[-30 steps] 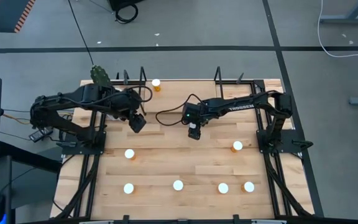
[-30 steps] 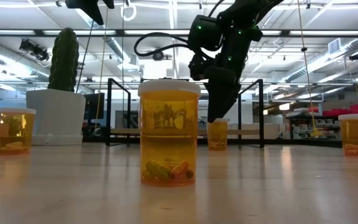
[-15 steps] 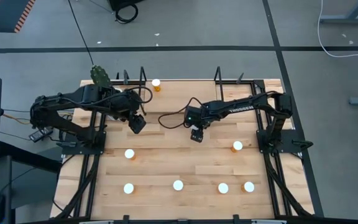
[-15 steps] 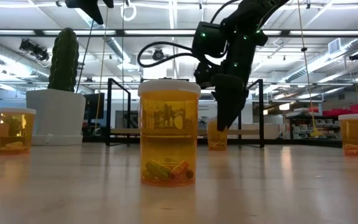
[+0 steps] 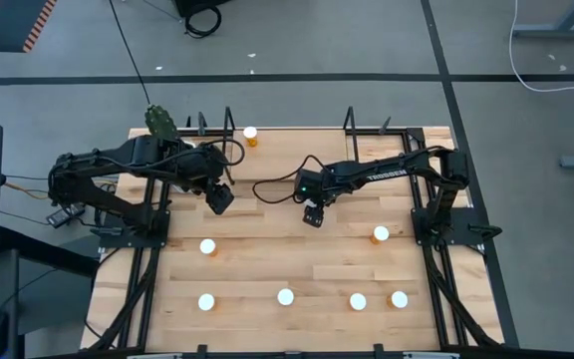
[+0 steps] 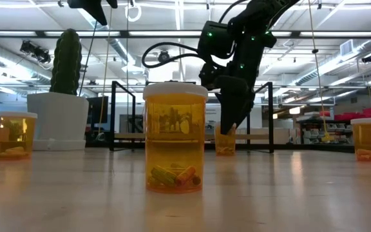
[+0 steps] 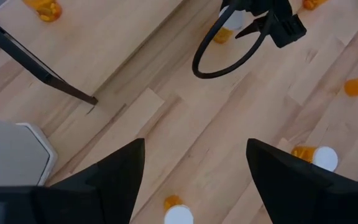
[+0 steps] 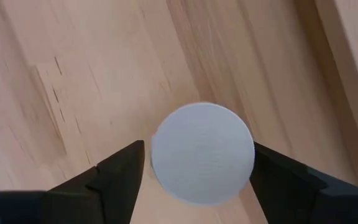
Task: Pick and place medicine bottles onto shelf by color
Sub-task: Put the orange pill bottle on the shelf
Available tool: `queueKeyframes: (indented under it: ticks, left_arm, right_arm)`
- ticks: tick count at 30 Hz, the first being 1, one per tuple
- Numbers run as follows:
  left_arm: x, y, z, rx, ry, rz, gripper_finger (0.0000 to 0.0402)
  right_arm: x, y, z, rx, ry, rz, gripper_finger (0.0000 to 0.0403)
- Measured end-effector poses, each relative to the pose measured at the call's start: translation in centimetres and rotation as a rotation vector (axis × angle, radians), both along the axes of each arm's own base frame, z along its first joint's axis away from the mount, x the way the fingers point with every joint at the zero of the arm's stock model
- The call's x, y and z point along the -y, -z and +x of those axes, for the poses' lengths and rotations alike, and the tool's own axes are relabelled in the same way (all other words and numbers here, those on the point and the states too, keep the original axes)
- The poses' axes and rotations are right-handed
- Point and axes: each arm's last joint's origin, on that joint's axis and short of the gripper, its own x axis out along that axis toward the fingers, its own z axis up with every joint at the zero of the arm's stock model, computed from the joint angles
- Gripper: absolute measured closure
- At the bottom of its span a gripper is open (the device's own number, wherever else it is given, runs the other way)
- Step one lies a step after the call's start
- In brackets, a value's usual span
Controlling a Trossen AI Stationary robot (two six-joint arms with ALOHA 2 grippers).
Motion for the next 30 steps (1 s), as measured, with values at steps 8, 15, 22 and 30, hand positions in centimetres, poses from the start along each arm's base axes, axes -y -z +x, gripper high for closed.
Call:
queueKeyframes:
  ticks: [8,15,22,30]
  left_arm:
    - [0.0,0.2,-0.3,-0.034,-0.004,-0.003,0.0114]
    - [0.1,0.0,-0.9,-0.035,-0.025,-0.046,0.0114]
    - [0.1,-2.2,-2.8,0.020,-0.002,-0.017,0.0114]
    - [0.0,-5.0,-4.8,0.119,0.018,0.074,0.0114]
  right_arm:
    - [0.0,-0.3,0.0,0.011,0.014,0.004,0.0188]
    - [0.3,-4.1,1.8,0.131,0.008,-0.016,0.0184]
    - [0.9,-9.5,3.7,0.301,0.003,-0.082,0.0190]
    - [4.2,-11.1,6.0,0.375,0.072,-0.146,0.0187]
